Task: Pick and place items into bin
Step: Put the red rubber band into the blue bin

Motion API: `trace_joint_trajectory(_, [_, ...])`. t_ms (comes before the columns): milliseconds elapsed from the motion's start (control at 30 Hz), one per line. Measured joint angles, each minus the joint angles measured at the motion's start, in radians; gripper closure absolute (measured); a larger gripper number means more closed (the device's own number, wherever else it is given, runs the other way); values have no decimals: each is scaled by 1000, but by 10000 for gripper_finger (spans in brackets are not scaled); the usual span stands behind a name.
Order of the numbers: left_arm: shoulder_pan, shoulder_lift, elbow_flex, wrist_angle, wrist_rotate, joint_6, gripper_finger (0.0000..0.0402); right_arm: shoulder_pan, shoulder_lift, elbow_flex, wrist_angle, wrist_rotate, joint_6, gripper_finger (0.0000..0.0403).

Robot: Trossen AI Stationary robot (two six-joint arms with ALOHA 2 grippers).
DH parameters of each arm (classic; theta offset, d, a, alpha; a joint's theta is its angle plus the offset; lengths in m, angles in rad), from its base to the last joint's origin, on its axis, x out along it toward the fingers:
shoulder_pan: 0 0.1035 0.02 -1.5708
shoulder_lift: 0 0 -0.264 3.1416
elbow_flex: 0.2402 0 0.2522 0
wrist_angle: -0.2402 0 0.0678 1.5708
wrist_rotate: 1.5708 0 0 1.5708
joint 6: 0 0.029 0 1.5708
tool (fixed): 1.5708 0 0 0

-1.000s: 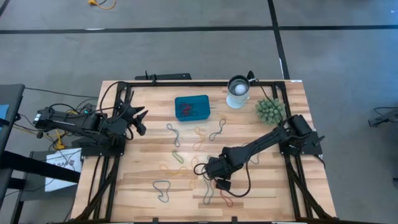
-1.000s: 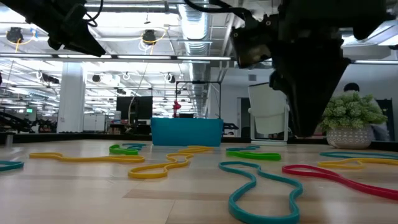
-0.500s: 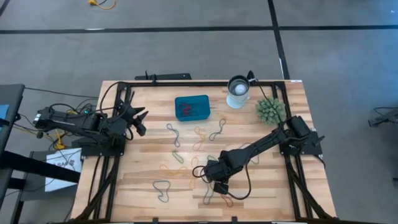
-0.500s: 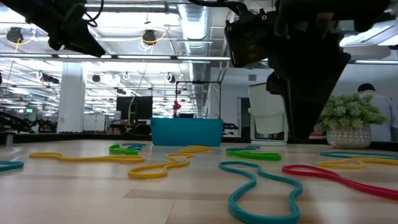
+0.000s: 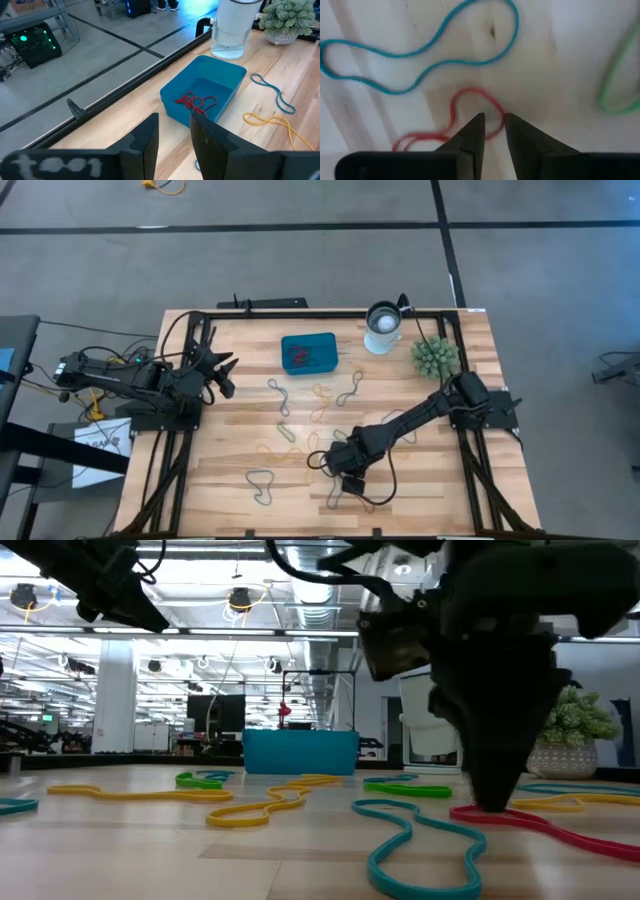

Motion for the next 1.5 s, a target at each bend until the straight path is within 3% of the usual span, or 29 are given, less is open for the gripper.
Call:
trace_joint_trajectory(200, [0,0,0,-2,5,-5,299,0,26,3,-16,0,-1,334])
trace_joint_trajectory(433, [0,0,0,-2,6,-5,299,-10,29,1,-16,22,-32,394])
trace_joint_trajectory(533, [0,0,0,-2,6,-4,299,-20,9,4,-15,15,-39,394])
trace_joint_trajectory(700, [0,0,0,-2,6,-3,299,-29,-78,48,4,42,-141,400])
trace_joint_trajectory(867, [0,0,0,-2,6,1,299,-59,-192,83,-11,133,-225,402])
trace_joint_trajectory(1100, [0,0,0,-3,6,2,299,-172,-341,133,37,320,-441,402])
trace_joint_trajectory(1400, [0,0,0,-2,-8,-3,299,-411,-406,145,379,302,-772,402])
trace_joint_trajectory(1500, [0,0,0,-2,-8,-2,299,-503,-387,144,425,233,-794,403])
